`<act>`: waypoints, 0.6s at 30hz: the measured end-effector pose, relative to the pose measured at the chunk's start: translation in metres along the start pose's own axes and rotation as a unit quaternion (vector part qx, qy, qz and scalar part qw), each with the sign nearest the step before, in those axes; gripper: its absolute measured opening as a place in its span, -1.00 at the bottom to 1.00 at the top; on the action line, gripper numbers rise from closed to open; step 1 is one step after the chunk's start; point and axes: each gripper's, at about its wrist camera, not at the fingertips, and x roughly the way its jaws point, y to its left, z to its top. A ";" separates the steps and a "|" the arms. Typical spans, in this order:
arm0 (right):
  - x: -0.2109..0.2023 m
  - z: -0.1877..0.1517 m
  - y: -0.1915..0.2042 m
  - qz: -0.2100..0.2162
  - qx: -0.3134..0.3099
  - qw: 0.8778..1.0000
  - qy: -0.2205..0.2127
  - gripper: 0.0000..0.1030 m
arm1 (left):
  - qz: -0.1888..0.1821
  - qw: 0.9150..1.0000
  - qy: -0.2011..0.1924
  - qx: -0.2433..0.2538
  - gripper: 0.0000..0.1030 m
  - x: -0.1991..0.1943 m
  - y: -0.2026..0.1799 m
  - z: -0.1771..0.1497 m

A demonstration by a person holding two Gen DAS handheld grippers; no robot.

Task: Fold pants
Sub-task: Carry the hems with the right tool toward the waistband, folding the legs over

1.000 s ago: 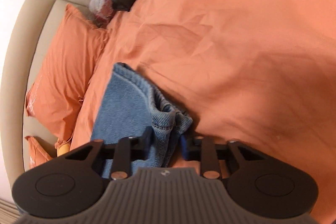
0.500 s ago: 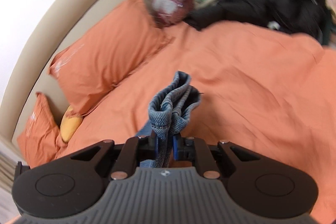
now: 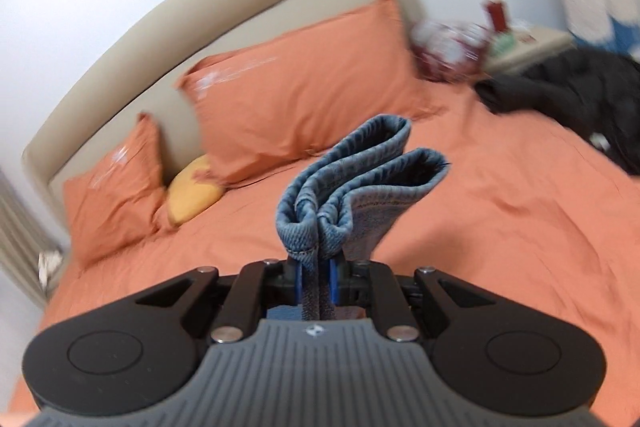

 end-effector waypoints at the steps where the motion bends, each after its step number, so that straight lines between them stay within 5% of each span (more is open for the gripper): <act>1: 0.002 0.000 0.015 0.009 -0.013 1.000 0.003 -0.84 | 0.007 1.000 -0.005 -0.001 -0.74 -0.015 0.006 -0.008; 10: 0.055 -0.038 0.141 0.041 -0.103 0.992 0.059 -0.83 | 0.079 0.995 -0.025 -0.049 -0.67 -0.102 0.072 -0.074; 18: 0.135 -0.122 0.218 0.048 -0.160 0.973 0.157 -0.82 | 0.125 0.988 -0.028 -0.083 -0.67 -0.126 0.113 -0.121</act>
